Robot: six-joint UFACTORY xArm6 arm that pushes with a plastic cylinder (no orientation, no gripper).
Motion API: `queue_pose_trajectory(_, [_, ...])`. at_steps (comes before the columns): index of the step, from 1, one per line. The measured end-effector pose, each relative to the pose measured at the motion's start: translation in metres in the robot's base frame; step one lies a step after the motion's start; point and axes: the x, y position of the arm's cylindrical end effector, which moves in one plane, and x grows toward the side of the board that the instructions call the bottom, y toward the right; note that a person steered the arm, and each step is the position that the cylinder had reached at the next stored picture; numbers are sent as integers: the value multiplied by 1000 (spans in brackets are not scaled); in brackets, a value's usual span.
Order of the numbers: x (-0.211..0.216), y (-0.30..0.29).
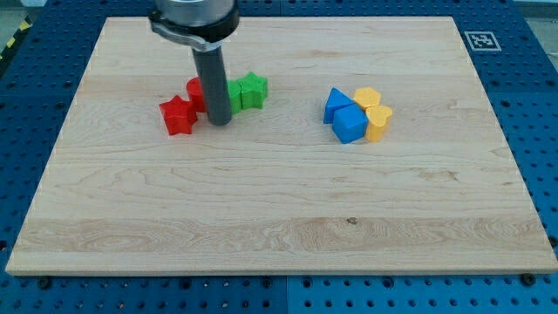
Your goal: Move the green blocks to the left top of the blue blocks
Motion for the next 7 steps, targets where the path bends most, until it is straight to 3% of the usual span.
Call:
queue_pose_trajectory(3, [-8, 34])
queue_pose_trajectory(5, [-8, -34])
queue_pose_trajectory(7, [-27, -33])
